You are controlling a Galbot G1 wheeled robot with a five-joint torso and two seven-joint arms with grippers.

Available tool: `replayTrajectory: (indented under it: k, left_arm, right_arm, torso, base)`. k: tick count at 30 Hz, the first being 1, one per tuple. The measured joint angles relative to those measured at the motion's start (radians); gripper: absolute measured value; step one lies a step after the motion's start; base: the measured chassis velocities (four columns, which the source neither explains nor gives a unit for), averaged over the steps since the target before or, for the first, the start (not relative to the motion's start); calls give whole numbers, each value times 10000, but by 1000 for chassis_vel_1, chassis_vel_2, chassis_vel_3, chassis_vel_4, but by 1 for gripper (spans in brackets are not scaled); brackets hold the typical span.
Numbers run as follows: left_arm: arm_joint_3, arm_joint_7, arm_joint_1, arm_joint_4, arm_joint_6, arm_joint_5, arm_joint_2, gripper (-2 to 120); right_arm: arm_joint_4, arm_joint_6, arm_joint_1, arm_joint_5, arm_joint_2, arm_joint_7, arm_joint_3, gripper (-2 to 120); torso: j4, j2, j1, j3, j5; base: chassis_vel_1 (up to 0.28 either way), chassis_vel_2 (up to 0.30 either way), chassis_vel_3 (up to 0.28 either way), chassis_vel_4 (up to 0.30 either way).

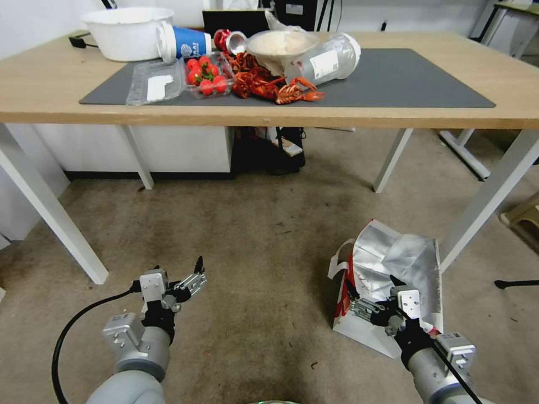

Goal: Pick up the food delivery bag from the floor and place it on the table.

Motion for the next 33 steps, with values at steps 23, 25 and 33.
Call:
replayTrajectory:
  k: [23, 25, 33]
  left_arm:
    - [-54, 329, 32, 244, -502, 275, 11, 100]
    - [-56, 351, 27, 265, -547, 299, 12, 100]
    - [-80, 390, 21, 321, -689, 335, 46, 100]
  right_arm:
    - [-115, 4, 64, 45, -4, 7, 73, 100]
    - [-108, 3, 96, 105, -31, 29, 129, 100]
    - [-480, -18, 816, 570, -866, 345, 1168, 100]
  torso:
    - [0, -201, -23, -114, 0]
    - [0, -196, -21, -114, 0]
    - [0, -173, -17, -114, 2]
  base:
    - [0, 0, 0, 0]
    - [0, 0, 0, 0]
    - [0, 0, 0, 0]
